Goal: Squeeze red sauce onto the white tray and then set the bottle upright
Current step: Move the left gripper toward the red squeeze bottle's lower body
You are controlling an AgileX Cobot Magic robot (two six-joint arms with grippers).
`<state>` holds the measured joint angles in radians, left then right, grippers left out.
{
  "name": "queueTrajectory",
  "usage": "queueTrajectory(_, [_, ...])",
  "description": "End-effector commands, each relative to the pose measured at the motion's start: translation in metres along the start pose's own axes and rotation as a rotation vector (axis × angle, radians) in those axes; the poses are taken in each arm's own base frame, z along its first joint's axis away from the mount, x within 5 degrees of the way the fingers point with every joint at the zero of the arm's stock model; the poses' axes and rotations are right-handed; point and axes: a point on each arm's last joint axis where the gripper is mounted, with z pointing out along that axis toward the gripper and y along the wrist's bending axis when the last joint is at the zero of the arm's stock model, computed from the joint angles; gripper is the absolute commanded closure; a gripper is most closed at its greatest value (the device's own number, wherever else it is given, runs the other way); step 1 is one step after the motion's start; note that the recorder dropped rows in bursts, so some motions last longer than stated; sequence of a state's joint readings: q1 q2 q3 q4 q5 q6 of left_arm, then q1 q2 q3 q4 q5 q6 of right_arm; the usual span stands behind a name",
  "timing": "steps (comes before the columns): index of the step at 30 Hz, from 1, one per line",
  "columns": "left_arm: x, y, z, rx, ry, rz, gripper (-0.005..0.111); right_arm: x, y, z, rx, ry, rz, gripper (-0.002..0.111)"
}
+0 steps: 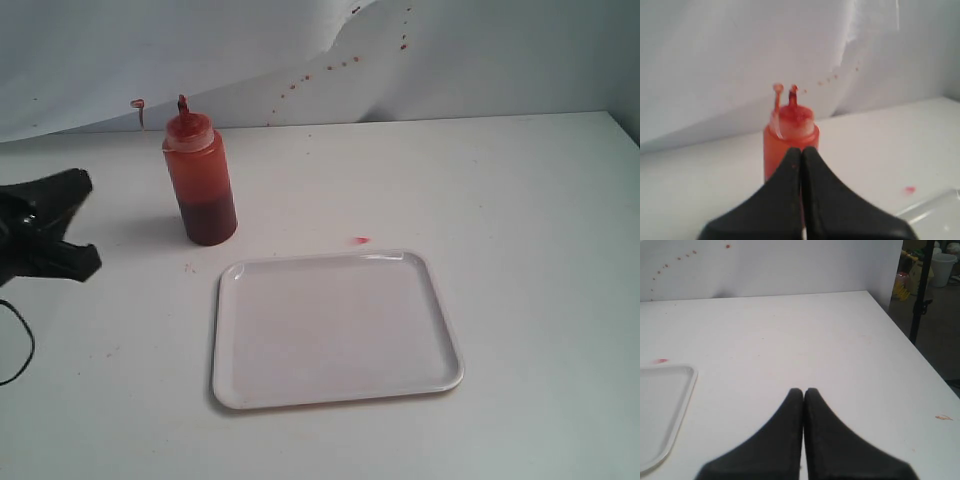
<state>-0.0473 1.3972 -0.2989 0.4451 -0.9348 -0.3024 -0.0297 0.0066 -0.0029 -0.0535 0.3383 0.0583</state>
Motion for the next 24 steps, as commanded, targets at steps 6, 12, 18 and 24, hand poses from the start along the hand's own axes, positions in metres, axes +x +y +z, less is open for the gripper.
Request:
queueTrajectory(6, [0.077,0.017,0.069,0.121,0.134,-0.033,0.106,0.001,0.000,0.000,-0.002,-0.005,0.007,0.108])
queueTrajectory(12, [0.088,0.020,0.083,0.143,0.138,-0.038,0.106,0.001,0.000,0.000,-0.002,-0.005,0.007,0.108])
queueTrajectory(18, [0.088,0.020,0.083,0.147,0.136,-0.036,0.106,0.001,0.000,0.000,-0.002,-0.005,0.007,0.108])
queueTrajectory(24, [0.088,0.020,0.083,0.147,0.136,-0.038,0.106,0.001,0.000,0.000,-0.002,-0.005,0.007,0.108])
